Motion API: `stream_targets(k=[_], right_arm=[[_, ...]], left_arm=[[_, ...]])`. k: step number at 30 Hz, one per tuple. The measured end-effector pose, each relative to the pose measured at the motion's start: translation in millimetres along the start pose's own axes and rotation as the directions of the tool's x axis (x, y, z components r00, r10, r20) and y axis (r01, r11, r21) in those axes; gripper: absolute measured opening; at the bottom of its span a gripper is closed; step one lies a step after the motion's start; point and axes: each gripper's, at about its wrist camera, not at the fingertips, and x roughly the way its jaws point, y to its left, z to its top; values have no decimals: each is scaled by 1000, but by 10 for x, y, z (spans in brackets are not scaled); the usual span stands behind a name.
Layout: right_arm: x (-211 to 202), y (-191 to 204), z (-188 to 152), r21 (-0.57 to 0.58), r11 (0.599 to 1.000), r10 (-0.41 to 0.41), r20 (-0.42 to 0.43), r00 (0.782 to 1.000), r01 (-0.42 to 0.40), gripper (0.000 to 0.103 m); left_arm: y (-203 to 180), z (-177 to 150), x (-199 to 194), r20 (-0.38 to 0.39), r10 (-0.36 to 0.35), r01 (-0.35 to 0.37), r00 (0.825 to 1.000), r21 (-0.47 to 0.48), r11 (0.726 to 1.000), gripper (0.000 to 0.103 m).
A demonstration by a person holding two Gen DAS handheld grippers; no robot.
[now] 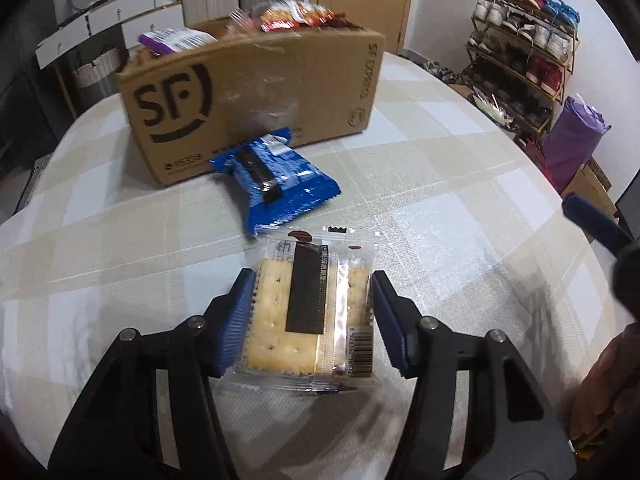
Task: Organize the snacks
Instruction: 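Lower the left gripper onto the clear cracker pack and grasp it, then grasp the blue wafer packet with the right gripper while the left gripper holds the crackers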
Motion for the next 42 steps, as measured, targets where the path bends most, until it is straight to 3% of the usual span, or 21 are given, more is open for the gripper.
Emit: stream_targets(k=[9, 18, 25, 30, 36, 42], right_arm=[[-61, 217, 46, -39, 998, -49, -36, 998, 48, 102], [44, 657, 239, -217, 971, -105, -37, 994, 95, 102], [559, 801, 593, -261, 963, -90, -94, 991, 63, 102], [1161, 791, 690, -277, 958, -128, -188, 974, 73, 102], [1793, 764, 602, -295, 953, -157, -295, 942, 67, 86], [2131, 761, 486, -333, 939, -203, -342, 918, 84, 80]], left_arm=[[288, -259, -549, 59, 16, -10, 998, -95, 995, 55], [809, -554, -1054, 125, 16, 8, 992, -187, 982, 55], [1201, -717, -1278, 159, 20, 23, 987, -266, 964, 55], [1412, -774, -1322, 169, 30, 25, 985, -313, 950, 55], [1599, -842, -1220, 145, 20, 33, 989, -356, 934, 55], [1716, -866, -1059, 119, 10, 35, 993, -377, 925, 55]])
